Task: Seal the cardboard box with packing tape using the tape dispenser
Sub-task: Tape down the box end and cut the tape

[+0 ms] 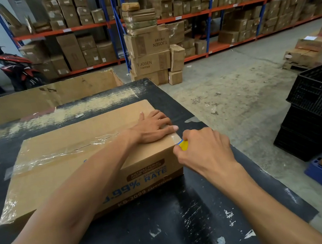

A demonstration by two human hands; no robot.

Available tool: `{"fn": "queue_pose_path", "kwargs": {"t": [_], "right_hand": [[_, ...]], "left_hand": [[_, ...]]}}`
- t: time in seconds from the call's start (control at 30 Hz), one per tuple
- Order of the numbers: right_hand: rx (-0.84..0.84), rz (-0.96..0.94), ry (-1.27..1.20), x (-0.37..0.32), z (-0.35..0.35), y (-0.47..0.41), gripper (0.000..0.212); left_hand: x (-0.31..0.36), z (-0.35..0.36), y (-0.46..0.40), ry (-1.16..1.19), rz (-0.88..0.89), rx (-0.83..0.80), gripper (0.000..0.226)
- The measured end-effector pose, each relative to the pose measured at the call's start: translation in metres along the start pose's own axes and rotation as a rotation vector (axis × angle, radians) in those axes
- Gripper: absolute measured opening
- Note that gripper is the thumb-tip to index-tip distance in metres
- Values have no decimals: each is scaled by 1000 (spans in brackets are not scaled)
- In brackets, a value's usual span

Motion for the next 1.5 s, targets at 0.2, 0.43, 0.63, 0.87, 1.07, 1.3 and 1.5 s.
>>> {"fn": "queue_pose_path", "kwargs": {"t": [0.2,0.43,0.63,0.87,1.07,1.3,1.5], "right_hand": [[2,-137,130,-7,-10,-7,36],[-19,-246,222,-6,-18,-10,34],[-97,-217,277,15,-6,-7,39],[-35,-77,215,45,-30,-24,48],[-16,-51,162,45,-32,-25,48],[-13,-12,110,47,-32,-35,39],[-3,6,59,53,-31,-36,39]], "left_hand": [[11,-1,4,3,31,20,67],[35,-5,20,214,294,72,29],[34,-4,23,222,267,-55,37],[46,6,19,86,323,74,36],[53,11,13,68,140,130,29],[64,17,-6,-3,-210,159,44],[60,13,-17,129,-220,143,39]]}}
Point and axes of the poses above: each hand's wrist, its own y-axis away from the middle knuckle, its own z-axis out of the palm, x = y × z, the point moved 2 cm from there along -y, towards the middle knuckle, and after that the axes turned 7 degrees about y, right-handed, at the moved point
